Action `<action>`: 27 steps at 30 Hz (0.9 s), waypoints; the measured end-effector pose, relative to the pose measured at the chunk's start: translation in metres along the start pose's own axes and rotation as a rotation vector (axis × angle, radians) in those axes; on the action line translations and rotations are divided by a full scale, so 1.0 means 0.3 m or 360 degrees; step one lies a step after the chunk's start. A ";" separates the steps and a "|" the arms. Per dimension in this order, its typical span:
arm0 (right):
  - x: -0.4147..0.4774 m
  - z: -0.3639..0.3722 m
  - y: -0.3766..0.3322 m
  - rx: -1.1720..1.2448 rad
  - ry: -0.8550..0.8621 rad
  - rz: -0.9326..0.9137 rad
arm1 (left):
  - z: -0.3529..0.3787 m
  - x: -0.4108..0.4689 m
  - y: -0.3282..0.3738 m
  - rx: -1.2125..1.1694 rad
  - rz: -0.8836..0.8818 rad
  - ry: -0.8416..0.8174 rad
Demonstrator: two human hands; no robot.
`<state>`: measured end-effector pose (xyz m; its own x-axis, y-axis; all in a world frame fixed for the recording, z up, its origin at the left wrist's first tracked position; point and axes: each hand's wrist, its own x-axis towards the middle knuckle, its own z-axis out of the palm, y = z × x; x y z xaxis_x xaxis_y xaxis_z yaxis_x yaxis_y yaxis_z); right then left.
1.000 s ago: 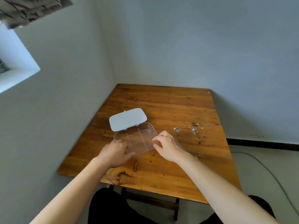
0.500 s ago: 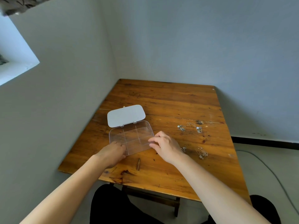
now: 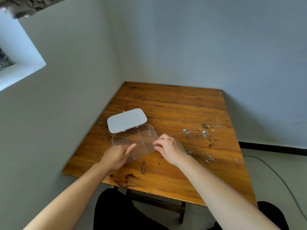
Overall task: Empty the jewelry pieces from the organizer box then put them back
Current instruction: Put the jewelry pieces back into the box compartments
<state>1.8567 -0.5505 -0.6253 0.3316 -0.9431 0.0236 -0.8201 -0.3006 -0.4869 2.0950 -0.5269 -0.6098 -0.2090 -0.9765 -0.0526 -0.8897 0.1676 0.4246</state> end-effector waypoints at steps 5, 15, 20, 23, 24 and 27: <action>-0.005 0.001 0.004 0.0113 0.0003 0.0030 | 0.004 -0.006 0.025 0.0205 -0.0031 0.0586; -0.118 -0.058 0.211 -0.0002 0.0175 0.0199 | -0.062 0.211 0.259 -0.0525 -0.0238 0.0385; -0.185 -0.044 0.352 -0.0245 0.0349 0.0165 | -0.017 0.342 0.397 -0.1183 -0.0657 -0.0184; -0.204 -0.012 0.379 -0.0149 0.0478 0.0103 | 0.047 0.404 0.453 -0.1350 -0.0698 -0.0292; -0.208 -0.002 0.383 -0.0121 0.0500 0.0106 | 0.077 0.422 0.463 -0.1358 -0.0691 -0.0286; -0.209 0.010 0.386 -0.0104 0.0514 0.0110 | 0.157 0.465 0.478 -0.1077 -0.0535 -0.0176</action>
<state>1.7422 -0.5258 -0.6858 0.1180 -0.9547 0.2732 -0.8670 -0.2332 -0.4404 1.9192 -0.6326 -0.5989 -0.0422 -0.9351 -0.3518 -0.4776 -0.2904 0.8292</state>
